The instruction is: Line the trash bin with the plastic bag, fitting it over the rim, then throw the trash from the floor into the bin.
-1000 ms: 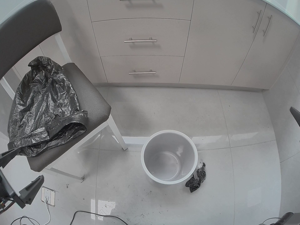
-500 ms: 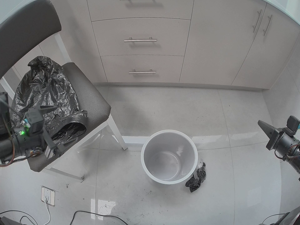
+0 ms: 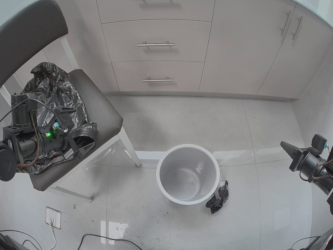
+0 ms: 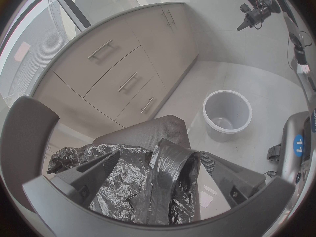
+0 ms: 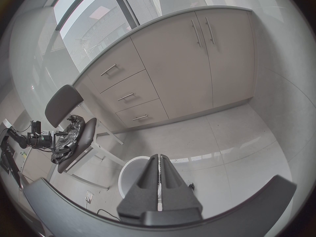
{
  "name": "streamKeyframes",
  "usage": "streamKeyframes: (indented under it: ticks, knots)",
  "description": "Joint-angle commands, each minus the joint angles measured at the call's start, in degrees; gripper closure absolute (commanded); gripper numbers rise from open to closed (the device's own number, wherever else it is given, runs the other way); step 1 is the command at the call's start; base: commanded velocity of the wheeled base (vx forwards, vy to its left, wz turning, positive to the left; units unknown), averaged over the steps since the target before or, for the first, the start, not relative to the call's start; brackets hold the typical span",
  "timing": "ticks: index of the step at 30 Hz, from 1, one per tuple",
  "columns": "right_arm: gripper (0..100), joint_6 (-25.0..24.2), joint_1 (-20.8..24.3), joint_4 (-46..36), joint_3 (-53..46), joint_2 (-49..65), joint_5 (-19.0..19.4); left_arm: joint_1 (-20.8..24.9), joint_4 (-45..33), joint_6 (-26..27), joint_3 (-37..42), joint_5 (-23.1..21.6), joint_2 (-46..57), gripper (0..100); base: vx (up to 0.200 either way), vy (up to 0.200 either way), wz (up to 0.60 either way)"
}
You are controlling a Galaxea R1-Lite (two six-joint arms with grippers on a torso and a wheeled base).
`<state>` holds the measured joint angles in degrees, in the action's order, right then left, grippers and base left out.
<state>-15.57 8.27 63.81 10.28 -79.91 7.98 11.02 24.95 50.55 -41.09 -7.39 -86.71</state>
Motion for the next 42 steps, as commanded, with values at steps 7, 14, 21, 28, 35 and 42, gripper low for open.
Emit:
streamKeyframes:
  ticks: [7,14,21,28,35,42]
  knots:
    - [100,0.01,0.08,0.0,-0.08,-0.07,0.01,-0.3,0.18,-0.02,-0.83,1.32,-2.85,0,0.0,0.0,0.0]
    - [100,0.01,0.08,0.0,-0.17,-0.16,0.01,-0.56,0.18,-0.11,-2.24,4.49,-4.96,0,0.0,0.0,0.0]
    - [100,0.01,0.08,0.0,-0.17,-0.16,0.01,-1.62,0.18,-0.28,-3.64,4.57,-5.66,0,0.0,0.0,0.0]
    - [100,-0.08,0.08,0.0,-0.08,-0.16,0.01,-1.7,0.18,-0.19,-3.99,4.66,-6.19,0,0.0,0.0,0.0]
    - [100,-0.08,0.08,0.0,-0.08,-0.42,0.1,-2.06,2.64,-0.37,-4.52,4.75,-7.86,0,0.0,0.0,0.0]
    - [100,-0.08,0.08,0.0,-0.17,-0.51,0.1,-1.79,11.61,-0.46,-3.99,5.81,-11.02,0,0.0,0.0,0.0]
